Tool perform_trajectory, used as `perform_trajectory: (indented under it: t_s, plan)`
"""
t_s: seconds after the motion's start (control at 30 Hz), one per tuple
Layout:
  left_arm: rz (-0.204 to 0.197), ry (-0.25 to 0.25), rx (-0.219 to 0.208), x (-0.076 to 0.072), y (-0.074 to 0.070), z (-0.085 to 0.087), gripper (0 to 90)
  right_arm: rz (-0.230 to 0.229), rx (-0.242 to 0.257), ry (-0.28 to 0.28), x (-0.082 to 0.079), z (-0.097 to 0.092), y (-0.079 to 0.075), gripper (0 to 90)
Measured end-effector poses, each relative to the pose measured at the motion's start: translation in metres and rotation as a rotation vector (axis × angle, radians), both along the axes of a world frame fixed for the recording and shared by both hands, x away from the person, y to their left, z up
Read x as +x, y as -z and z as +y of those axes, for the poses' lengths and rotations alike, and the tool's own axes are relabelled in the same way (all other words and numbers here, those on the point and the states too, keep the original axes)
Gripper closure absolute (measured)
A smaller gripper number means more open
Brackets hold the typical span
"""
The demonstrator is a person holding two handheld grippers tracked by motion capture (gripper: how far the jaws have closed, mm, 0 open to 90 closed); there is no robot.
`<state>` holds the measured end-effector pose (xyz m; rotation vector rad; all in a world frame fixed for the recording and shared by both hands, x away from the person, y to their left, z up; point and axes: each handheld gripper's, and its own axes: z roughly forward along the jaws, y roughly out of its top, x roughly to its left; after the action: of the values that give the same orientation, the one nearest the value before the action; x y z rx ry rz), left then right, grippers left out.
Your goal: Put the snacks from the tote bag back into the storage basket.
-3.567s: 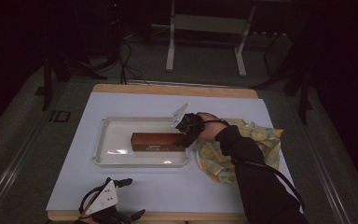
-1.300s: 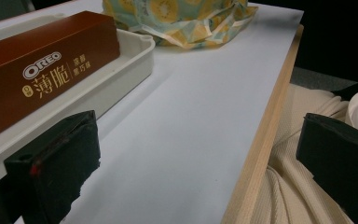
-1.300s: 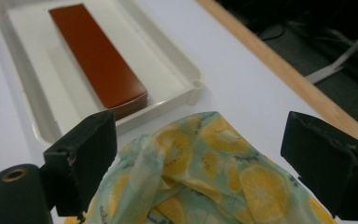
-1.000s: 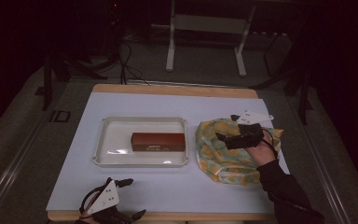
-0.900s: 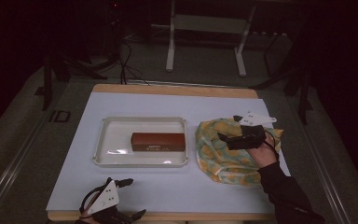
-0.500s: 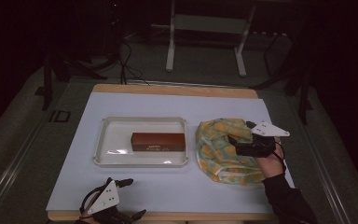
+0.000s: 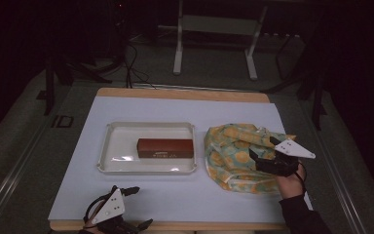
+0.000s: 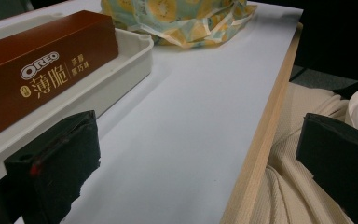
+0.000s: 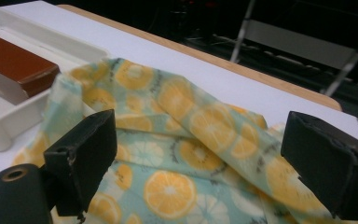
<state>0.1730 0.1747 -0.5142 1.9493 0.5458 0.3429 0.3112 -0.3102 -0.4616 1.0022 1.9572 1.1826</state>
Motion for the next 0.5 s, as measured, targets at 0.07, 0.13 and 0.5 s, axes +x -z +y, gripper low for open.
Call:
perform_trajectory:
  t_s: [0.07,0.13,0.5]
  plan:
    - [0.0,0.0,-0.002,0.0,0.0,0.0,0.0,0.0,-0.005,0.002,-0.002,-0.001,0.003,10.7]
    - [0.0,0.001,0.0,0.0,0.0,0.0,0.0,-0.003,-0.003,0.011,-0.008,-0.003,0.009,10.7]
    - [0.0,0.004,0.002,0.0,0.0,0.0,0.0,-0.02,0.012,0.042,-0.027,-0.01,0.025,10.7]
